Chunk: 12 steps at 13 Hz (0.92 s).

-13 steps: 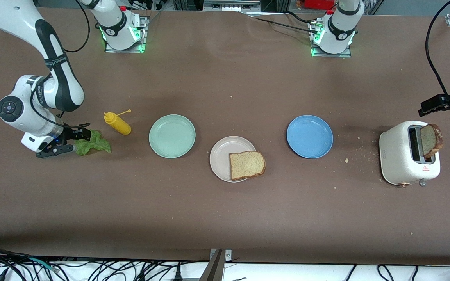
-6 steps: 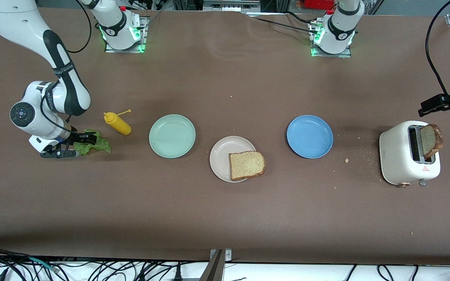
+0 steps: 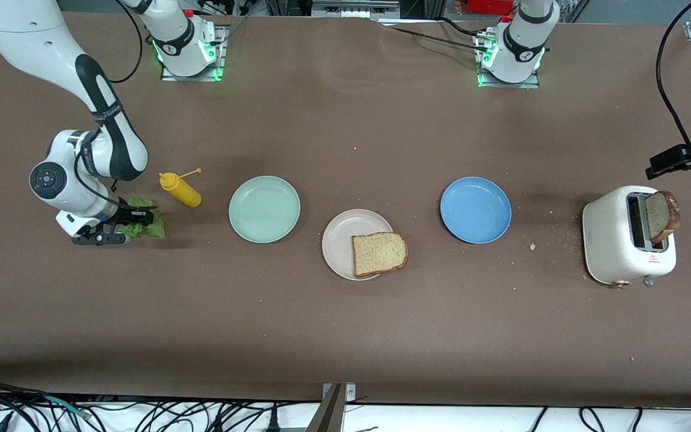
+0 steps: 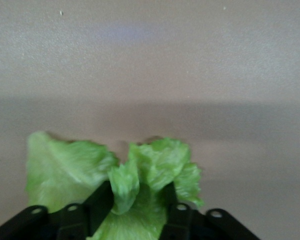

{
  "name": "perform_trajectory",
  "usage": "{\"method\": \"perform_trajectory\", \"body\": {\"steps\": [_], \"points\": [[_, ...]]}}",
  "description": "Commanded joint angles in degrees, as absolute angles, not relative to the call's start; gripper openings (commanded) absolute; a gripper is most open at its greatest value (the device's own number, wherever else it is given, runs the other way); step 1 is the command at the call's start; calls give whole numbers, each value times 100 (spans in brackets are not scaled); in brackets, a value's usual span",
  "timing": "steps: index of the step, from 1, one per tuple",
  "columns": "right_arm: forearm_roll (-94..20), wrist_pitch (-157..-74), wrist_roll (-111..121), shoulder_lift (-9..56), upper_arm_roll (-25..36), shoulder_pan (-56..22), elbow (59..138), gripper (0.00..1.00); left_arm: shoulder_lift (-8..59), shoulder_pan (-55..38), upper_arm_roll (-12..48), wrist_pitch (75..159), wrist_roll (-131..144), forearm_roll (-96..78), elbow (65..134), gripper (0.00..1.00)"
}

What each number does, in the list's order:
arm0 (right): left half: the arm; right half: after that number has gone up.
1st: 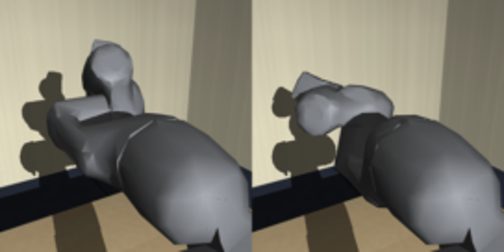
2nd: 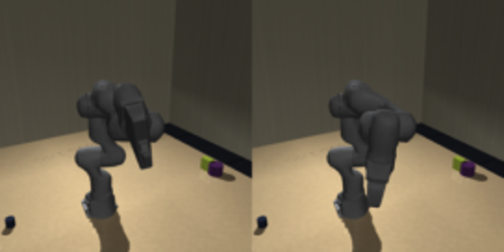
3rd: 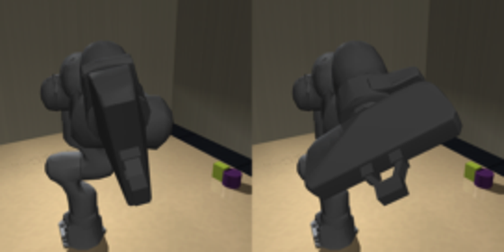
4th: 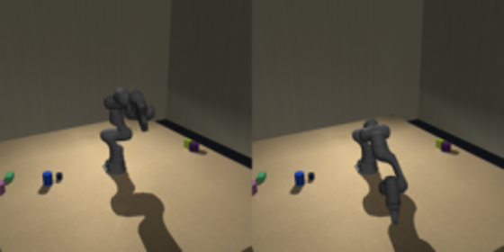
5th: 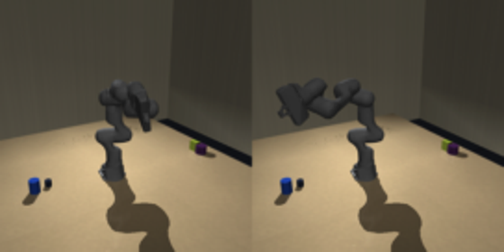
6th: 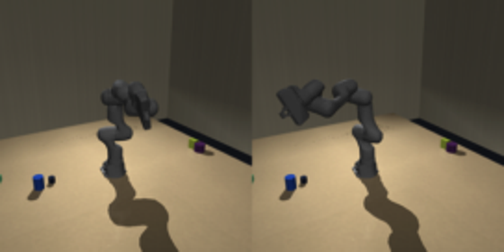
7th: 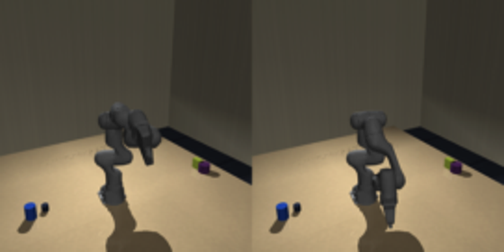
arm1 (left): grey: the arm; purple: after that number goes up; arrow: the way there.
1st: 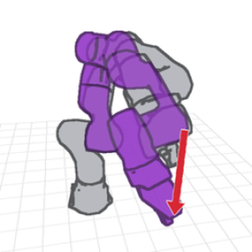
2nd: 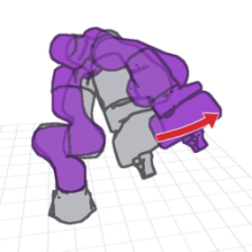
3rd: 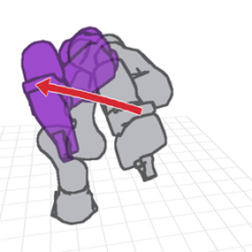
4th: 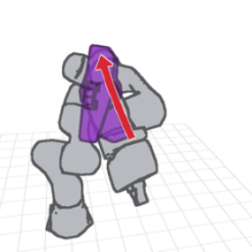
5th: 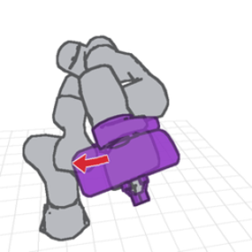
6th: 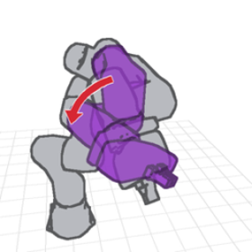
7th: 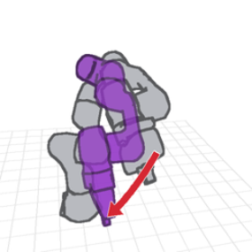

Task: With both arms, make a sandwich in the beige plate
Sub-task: 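Lower the right gripper onto the green lettuce leaf and grasp it, then carry the lettuce leaf onto the bread on the beige plate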

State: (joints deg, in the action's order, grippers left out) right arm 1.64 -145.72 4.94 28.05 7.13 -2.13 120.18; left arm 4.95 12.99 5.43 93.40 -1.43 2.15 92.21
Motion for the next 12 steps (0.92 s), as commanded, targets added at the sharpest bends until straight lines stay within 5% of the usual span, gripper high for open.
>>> {"method": "perform_trajectory", "body": {"steps": [1, 5, 12], "points": [[202, -14564, 431, 2839, 650, -158, 12041, 0, 563, 1345, 554, 9255, -264, 88, 9062, 100], [237, -14310, 562, 2646, 659, -158, 11875, 0, 563, 1345, 554, 9264, -264, 88, 9062, 100], [211, -10017, 712, 2347, 633, -158, 9075, 0, 589, 1336, 554, 9255, -264, 105, 9062, 100]]}}
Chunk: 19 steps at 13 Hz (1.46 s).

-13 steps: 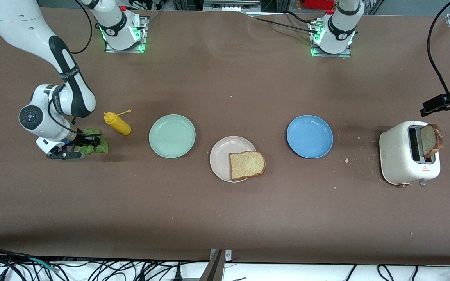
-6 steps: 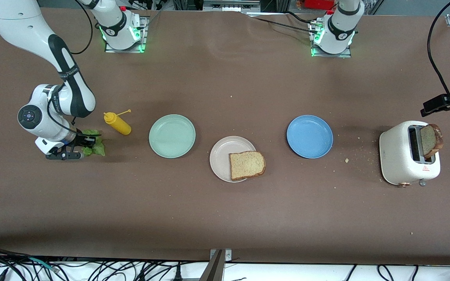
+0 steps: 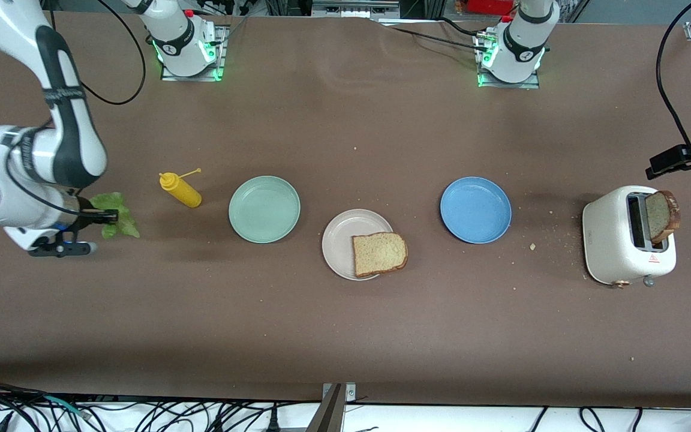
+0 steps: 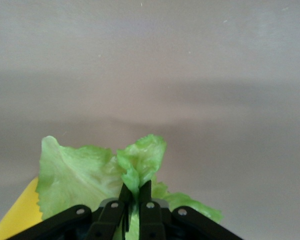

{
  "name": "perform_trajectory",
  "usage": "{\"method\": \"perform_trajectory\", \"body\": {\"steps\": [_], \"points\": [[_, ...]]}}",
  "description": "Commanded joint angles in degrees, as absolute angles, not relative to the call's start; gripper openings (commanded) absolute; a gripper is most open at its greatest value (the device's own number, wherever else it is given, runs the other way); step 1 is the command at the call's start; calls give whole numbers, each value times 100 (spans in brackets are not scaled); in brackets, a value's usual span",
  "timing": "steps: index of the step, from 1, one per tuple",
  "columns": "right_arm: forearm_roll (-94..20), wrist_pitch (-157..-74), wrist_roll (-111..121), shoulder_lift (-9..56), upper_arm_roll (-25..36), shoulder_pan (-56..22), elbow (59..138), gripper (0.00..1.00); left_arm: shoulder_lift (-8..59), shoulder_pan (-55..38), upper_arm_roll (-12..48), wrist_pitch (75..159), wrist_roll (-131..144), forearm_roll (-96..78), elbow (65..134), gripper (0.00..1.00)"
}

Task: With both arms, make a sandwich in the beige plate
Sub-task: 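Carry the lettuce leaf onto the bread on the beige plate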

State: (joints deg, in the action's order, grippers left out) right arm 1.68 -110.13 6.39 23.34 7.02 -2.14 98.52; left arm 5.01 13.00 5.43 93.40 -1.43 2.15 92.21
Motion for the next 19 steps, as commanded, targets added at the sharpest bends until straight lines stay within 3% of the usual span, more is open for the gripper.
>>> {"method": "perform_trajectory", "body": {"steps": [1, 4, 8, 12, 16, 19], "points": [[194, -9489, 695, 2347, 563, -158, 8653, 0, 589, 1336, 554, 9264, -264, 97, 9062, 100], [-173, -8685, 336, 2303, 274, -158, 8034, 0, 589, 1336, 554, 9264, -264, 123, 9062, 100], [-580, -8771, -1585, 2303, -665, -211, 7902, 0, 589, 1345, 554, 9264, -264, 123, 9062, 100], [-527, -9815, -3696, 2478, -1782, -465, 7910, 0, 589, 1345, 554, 9264, -264, 114, 9062, 100], [-362, -10957, -5445, 2978, -1995, -1421, 7945, 0, 589, 1345, 554, 9264, -264, 105, 9062, 100], [613, -11668, -6597, 3628, -1995, -2265, 7840, 0, 589, 1345, 554, 9264, -264, 123, 9062, 100]]}}
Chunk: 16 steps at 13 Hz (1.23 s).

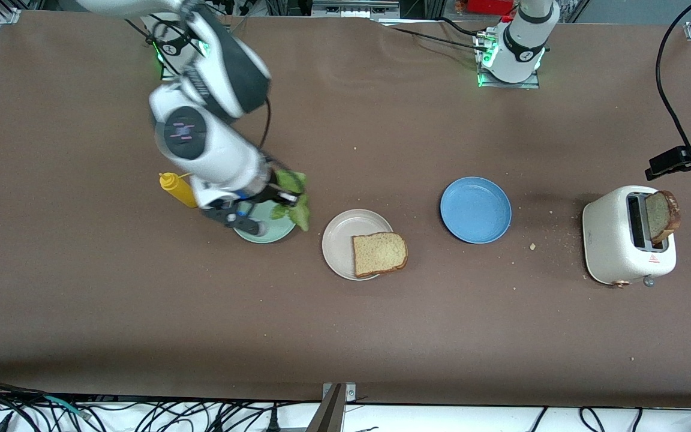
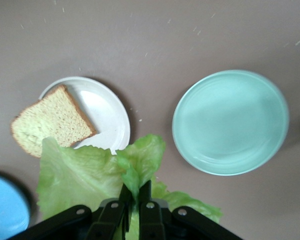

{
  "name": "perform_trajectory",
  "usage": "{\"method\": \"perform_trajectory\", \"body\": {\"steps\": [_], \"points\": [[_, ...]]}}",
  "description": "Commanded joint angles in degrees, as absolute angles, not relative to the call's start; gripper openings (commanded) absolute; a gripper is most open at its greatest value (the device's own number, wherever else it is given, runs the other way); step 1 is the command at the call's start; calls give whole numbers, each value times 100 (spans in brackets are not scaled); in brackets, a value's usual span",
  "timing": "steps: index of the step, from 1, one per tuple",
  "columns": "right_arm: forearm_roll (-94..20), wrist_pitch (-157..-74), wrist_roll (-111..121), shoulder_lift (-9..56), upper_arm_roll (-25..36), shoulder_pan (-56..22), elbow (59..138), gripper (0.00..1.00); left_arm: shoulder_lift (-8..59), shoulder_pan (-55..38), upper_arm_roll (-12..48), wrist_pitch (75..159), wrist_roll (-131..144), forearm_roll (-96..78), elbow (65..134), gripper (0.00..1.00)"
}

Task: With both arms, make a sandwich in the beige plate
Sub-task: 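Carry the lettuce leaf onto the bread on the beige plate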

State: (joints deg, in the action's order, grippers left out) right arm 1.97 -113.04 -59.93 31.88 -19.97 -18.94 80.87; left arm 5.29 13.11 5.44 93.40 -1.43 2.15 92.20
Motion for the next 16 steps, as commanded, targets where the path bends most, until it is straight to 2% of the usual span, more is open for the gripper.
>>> {"method": "perform_trajectory", "body": {"steps": [1, 4, 10, 13, 15, 16], "points": [[789, -12107, -6983, 3865, -1995, -2398, 7840, 0, 589, 1345, 554, 9255, -264, 123, 9062, 100], [1037, -13269, -8171, 4673, -1986, -2715, 7437, 0, 589, 1345, 554, 9255, -264, 141, 9062, 100], [1371, -14789, -9130, 5492, -1855, -2804, 7049, 0, 589, 1336, 562, 9255, -255, 149, 9062, 100], [1371, -15292, -9509, 5721, -1837, -2812, 6926, 0, 589, 1336, 563, 9255, -255, 149, 9062, 100], [1354, -15319, -9545, 5888, -1846, -2804, 6830, 0, 589, 1336, 563, 9264, -255, 149, 9062, 100], [1336, -15319, -9545, 5915, -1846, -2804, 6820, 18, 589, 1336, 563, 9255, -255, 149, 9062, 100]]}}
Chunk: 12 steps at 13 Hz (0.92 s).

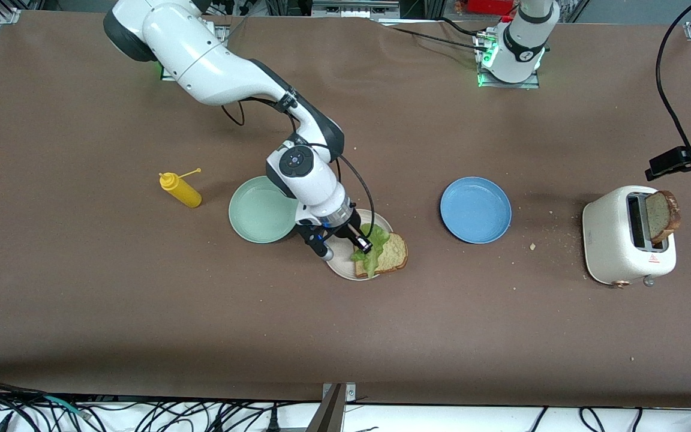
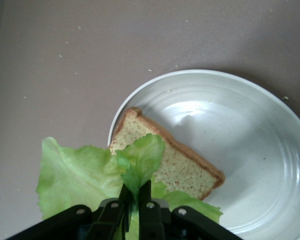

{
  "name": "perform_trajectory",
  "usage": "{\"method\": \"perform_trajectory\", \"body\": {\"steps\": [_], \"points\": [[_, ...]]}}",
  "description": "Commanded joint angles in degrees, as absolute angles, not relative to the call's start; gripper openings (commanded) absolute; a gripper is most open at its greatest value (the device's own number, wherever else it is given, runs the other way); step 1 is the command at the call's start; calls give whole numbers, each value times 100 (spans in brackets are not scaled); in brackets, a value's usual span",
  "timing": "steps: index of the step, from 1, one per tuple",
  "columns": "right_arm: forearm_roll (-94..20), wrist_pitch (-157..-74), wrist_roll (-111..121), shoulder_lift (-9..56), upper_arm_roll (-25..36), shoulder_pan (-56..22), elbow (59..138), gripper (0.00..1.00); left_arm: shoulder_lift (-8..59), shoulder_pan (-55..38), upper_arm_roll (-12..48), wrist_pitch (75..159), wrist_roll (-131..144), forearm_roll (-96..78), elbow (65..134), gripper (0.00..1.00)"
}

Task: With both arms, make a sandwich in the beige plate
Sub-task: 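Carry the lettuce leaf onto the bread on the beige plate, then release the lettuce on the bread and raise the right gripper away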

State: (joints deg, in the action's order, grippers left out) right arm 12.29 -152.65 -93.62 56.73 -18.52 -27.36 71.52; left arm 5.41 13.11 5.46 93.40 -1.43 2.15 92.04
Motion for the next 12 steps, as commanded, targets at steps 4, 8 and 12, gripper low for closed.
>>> {"method": "perform_trajectory", "body": {"steps": [4, 8, 12], "points": [[1336, -15249, -9650, 5880, -1846, -2830, 6829, 100, 589, 1336, 563, 9264, -264, 158, 9062, 100], [1336, -14338, -9580, 5547, -1837, -2795, 6785, 100, 589, 1336, 563, 9255, -264, 158, 9062, 100], [1318, -13195, -9362, 5020, -1819, -2620, 6706, 100, 589, 1336, 563, 9264, -255, 158, 9062, 100]]}}
